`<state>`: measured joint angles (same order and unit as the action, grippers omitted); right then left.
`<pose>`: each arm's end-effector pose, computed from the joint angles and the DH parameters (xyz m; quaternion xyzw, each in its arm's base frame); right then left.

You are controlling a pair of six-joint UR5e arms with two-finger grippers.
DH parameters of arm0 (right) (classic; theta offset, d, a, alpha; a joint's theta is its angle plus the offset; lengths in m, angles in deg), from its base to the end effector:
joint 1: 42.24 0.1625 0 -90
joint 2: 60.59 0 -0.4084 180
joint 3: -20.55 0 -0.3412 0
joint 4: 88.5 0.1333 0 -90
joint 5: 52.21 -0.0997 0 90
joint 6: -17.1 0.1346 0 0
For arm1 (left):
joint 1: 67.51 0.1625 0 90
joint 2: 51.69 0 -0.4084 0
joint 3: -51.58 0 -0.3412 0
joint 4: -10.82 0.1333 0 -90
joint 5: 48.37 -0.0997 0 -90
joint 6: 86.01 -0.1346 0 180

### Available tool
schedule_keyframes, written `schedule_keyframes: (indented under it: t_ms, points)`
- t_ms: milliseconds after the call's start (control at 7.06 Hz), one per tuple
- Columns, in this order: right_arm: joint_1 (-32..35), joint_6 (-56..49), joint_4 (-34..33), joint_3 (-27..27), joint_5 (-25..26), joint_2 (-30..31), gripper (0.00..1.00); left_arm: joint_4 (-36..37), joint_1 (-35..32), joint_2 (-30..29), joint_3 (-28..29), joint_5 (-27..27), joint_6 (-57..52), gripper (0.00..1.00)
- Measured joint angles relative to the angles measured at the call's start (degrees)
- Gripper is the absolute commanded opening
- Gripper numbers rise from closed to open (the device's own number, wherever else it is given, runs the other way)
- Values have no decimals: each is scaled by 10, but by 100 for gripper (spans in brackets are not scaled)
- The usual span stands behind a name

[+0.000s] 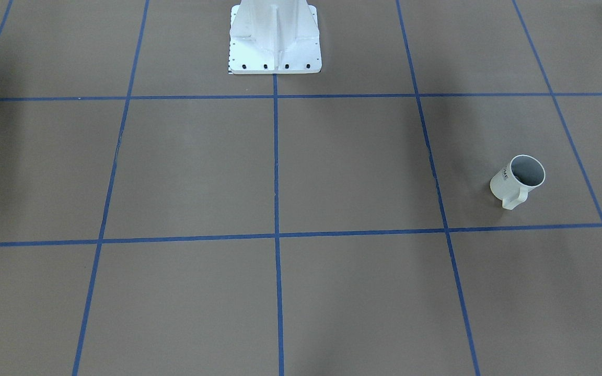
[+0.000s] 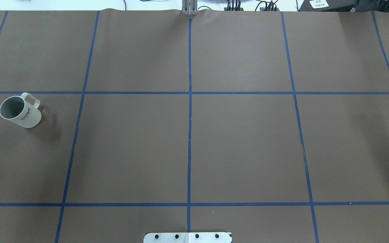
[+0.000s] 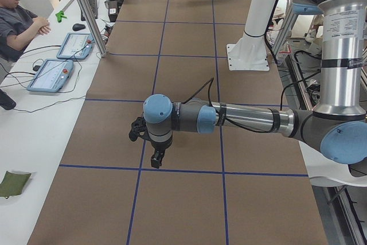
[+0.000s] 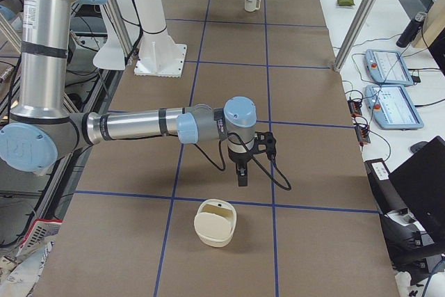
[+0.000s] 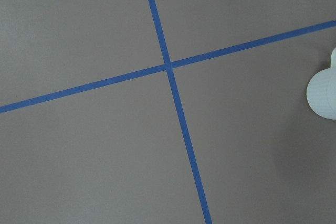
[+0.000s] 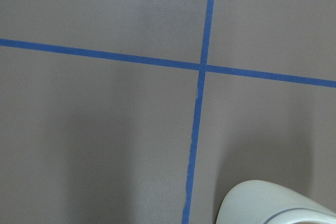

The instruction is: Left arm hands cup to right arm to dump lemon

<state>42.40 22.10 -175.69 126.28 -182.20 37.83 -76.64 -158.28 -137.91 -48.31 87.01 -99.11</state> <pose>0.0097 -0.3975 0.6071 0.0518 -0.3467 -0.0331 0.9360 -0.0431 -0.4172 0.6218 0.0751 0.3793 0.1110 0.9155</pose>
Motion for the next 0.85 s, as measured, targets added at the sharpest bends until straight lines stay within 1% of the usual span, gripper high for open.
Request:
schedule_keyframes:
  t_ms: [567, 850]
  points:
    - [-3, -1, 1, 1, 0, -7, 100, -29, 0, -3, -9, 0, -3, 100]
    - [-19, -4, 22, 2, -1, -25, 100, -40, 1, -19, -7, 0, 6, 100]
